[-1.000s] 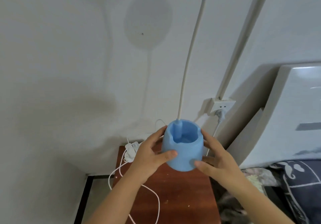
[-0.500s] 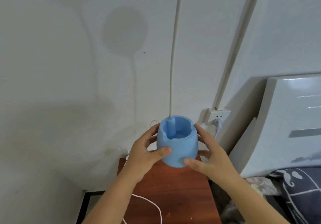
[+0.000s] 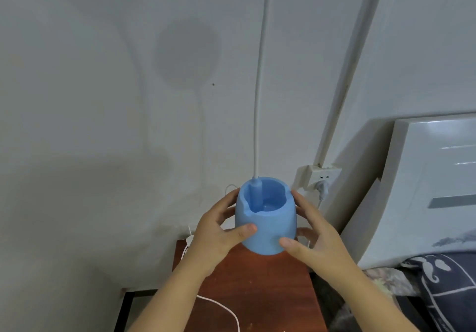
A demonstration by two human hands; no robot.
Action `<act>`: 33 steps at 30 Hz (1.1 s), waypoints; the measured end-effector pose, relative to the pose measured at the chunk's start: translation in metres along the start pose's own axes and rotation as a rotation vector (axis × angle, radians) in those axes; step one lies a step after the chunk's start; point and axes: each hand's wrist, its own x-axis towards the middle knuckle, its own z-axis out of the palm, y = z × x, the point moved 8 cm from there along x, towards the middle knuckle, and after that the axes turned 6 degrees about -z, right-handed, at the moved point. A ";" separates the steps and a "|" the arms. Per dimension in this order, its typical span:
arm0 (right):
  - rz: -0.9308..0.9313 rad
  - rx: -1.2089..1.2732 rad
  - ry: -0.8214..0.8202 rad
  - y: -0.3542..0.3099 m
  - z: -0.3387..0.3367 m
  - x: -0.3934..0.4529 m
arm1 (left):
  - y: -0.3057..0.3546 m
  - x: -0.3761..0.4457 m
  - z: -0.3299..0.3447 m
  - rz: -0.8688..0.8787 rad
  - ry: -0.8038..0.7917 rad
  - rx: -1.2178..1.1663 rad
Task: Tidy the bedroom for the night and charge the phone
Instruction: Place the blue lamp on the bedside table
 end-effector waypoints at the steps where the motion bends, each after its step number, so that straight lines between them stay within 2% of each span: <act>1: 0.010 0.017 0.003 0.002 0.001 0.000 | -0.001 0.000 0.001 -0.002 -0.009 0.005; 6: 0.043 0.046 0.072 0.023 0.000 0.001 | -0.013 0.002 0.014 -0.021 -0.093 0.061; 12: 0.144 0.070 0.046 0.054 -0.002 0.006 | -0.036 0.015 0.021 -0.090 -0.171 0.133; 17: 0.212 0.070 0.056 0.091 -0.003 0.015 | -0.058 0.038 0.033 -0.151 -0.220 0.321; 25: 0.383 0.173 0.055 0.202 0.001 0.008 | -0.157 0.075 0.054 -0.299 -0.208 0.398; 33: 0.459 0.168 0.069 0.310 0.006 0.013 | -0.260 0.119 0.078 -0.335 -0.186 0.459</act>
